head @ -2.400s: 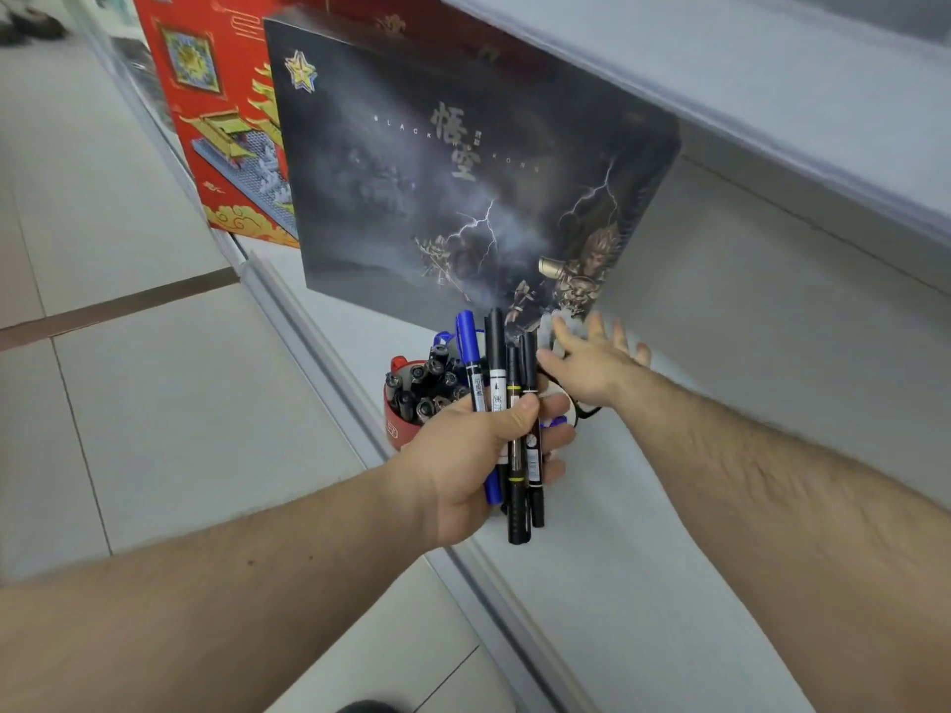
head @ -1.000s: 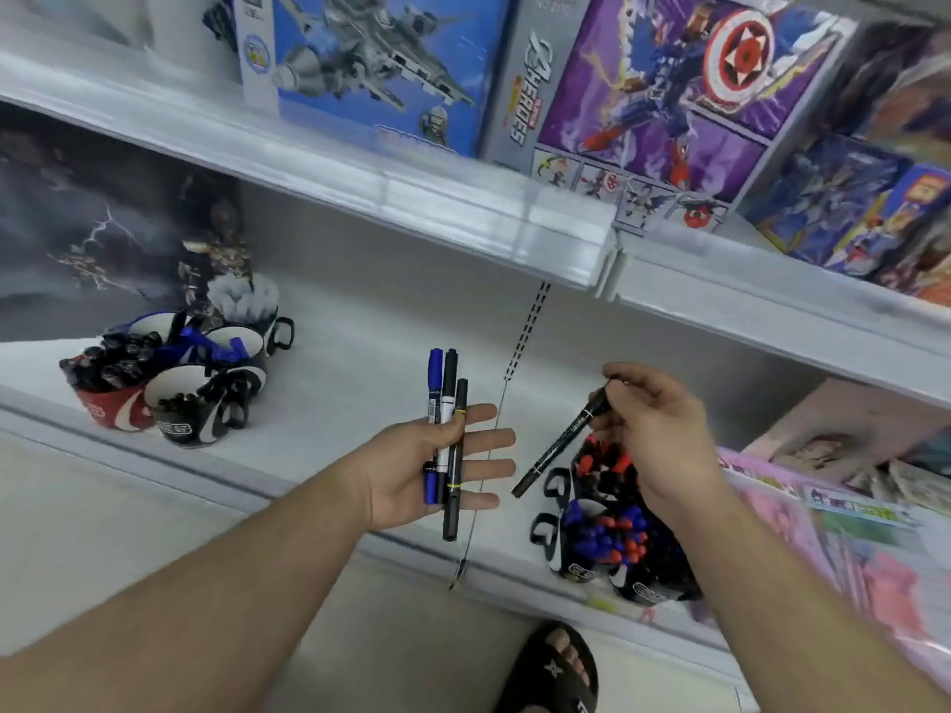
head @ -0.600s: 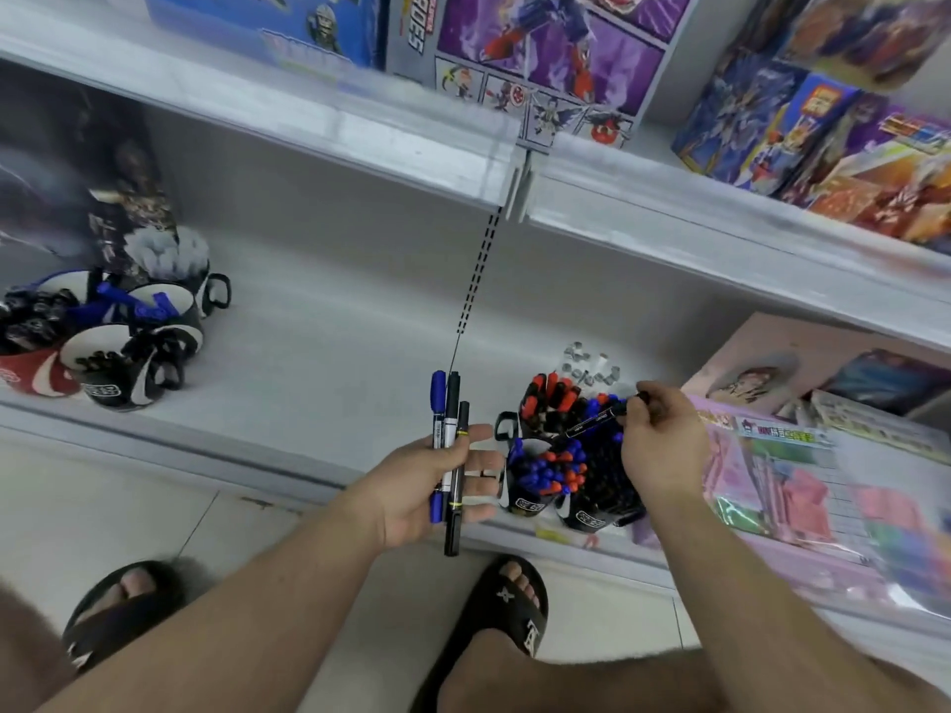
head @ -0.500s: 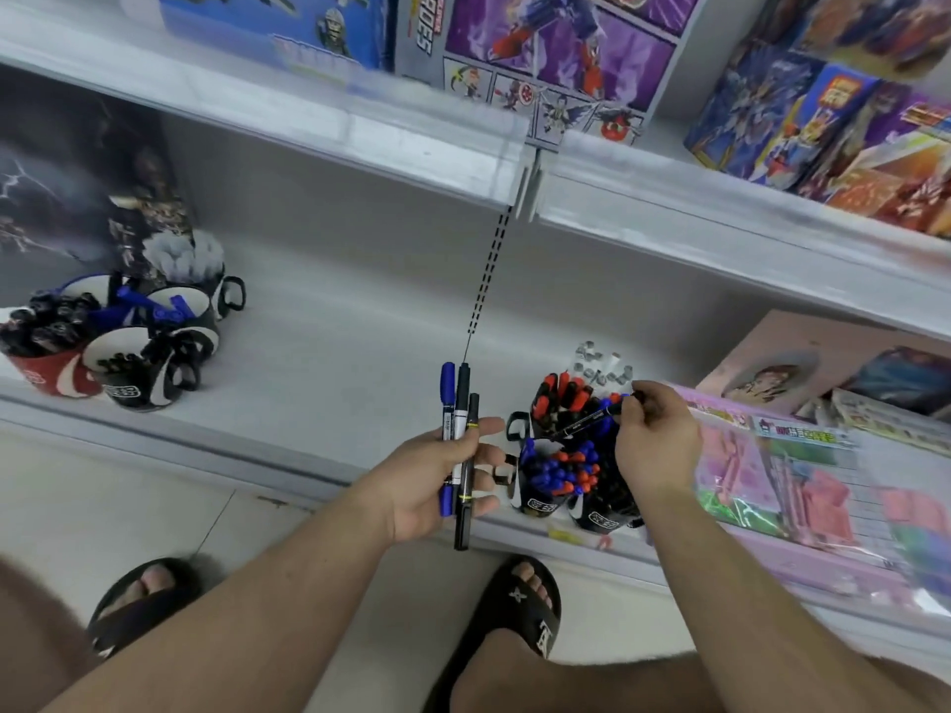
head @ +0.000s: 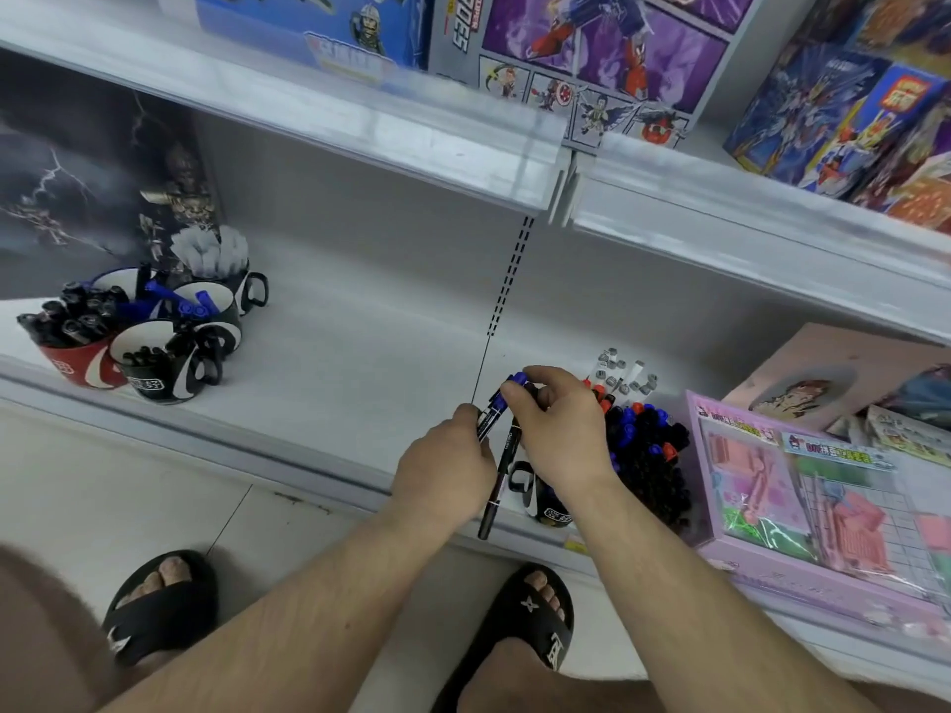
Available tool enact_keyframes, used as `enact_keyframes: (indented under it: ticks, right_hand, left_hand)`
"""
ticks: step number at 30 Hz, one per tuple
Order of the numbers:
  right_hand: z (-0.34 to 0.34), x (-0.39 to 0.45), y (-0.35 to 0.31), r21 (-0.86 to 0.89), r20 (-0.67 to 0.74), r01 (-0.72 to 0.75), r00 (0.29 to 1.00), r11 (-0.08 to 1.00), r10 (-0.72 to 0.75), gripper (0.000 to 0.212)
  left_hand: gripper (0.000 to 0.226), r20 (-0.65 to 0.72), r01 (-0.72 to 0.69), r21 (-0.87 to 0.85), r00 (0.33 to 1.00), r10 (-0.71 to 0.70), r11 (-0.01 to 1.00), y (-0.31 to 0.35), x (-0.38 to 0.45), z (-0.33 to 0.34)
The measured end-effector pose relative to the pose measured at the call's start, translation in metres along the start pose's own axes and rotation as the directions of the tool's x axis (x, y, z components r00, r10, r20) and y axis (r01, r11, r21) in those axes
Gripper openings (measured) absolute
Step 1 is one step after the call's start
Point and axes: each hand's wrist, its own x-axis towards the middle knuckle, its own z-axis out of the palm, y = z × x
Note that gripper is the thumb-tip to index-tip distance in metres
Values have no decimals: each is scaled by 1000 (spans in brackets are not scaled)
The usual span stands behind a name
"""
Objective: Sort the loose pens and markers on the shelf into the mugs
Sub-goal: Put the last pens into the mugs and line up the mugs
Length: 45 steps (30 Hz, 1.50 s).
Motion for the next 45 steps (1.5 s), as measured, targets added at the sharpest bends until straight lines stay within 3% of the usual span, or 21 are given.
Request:
enact_keyframes:
  ticks: [3,9,12,14,15,18,20,23,28,34,37,39,41,43,44,45]
  right_hand:
    - [-2,0,4,34,26,-74,997,997,73,36]
    - [-19,-5,-4,113,90,-126,989,986,116,21]
    - [-30,-2,-1,48,99,-110,989,993,105,15]
    - [-46,3,1,38,37,-106,994,994,104,13]
    - [-58,7,2,60,-28,-107,994,992,109,12]
    - [-99,19,11,-6,-244,-56,968,998,53,9]
    - [-113,22,23,-201,-282,-17,959,979,-41,11]
    - [-110,21,45,-470,-186,49,971,881,-153,21]
    - [-80,32,80,-581,-33,164,974,797,-225,21]
    - [-41,43,122,-678,142,141,988,722,-60,21]
    - [-26,36,140,-757,231,170,973,631,15,24]
    - [-22,31,141,-837,252,115,949,535,191,53]
    - [-23,32,131,-859,276,132,933,495,229,63]
    - [-27,32,115,-846,236,119,958,519,165,63]
    - [-30,30,104,-809,172,67,977,584,126,61]
    - [-33,27,91,-700,95,-16,989,714,115,54]
  left_hand:
    - [20,-11,-19,106,1000,20,994,0,-1,-2]
    - [28,-17,-107,264,993,116,959,11,-3,2]
    - [26,49,-100,67,994,97,993,8,-2,3]
    - [24,202,42,-249,979,10,968,1,3,3]
    - [24,296,163,-437,955,-30,884,-4,6,3]
    - [19,470,456,-785,879,-77,420,-11,13,5]
    - [18,493,500,-848,866,-84,178,-10,15,5]
    - [22,504,504,-863,862,-44,-11,-4,15,4]
    - [24,508,504,-860,861,-38,-84,-2,12,1]
    - [22,484,477,-864,875,-5,-162,-5,12,-4]
    - [23,475,469,-865,880,12,-181,-8,14,-6]
    - [24,468,462,-864,883,21,-201,-9,16,-7]
    - [25,467,462,-860,884,29,-217,-9,17,-7]
    - [25,465,457,-859,885,22,-229,-8,19,-4]
    - [26,458,447,-865,889,8,-229,-7,20,-2]
    - [25,443,428,-876,897,-17,-223,-5,22,-1]
